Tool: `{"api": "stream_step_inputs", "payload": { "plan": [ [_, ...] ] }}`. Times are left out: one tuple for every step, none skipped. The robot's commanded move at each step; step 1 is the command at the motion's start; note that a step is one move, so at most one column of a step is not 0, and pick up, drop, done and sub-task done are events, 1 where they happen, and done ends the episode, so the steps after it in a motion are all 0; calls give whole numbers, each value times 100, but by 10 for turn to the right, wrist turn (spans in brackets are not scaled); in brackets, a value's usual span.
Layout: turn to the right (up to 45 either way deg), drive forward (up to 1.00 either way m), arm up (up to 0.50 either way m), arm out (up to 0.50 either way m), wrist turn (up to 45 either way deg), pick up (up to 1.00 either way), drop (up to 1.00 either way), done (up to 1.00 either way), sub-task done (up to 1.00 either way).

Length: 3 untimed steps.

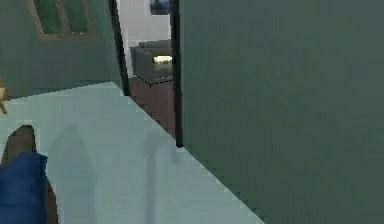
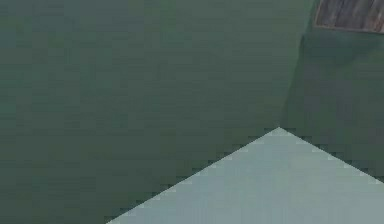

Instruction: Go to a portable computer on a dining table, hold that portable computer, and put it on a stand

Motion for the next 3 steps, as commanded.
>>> {"api": "stream_step_inputs", "payload": {
  "plan": [
    [-30, 0, 0, 0, 0, 0, 0, 0, 0],
    [0, 50, 0, 0, 0, 0, 0, 0, 0],
    [-150, 0, 0, 0, 0, 0, 0, 0, 0]
  ]
}}
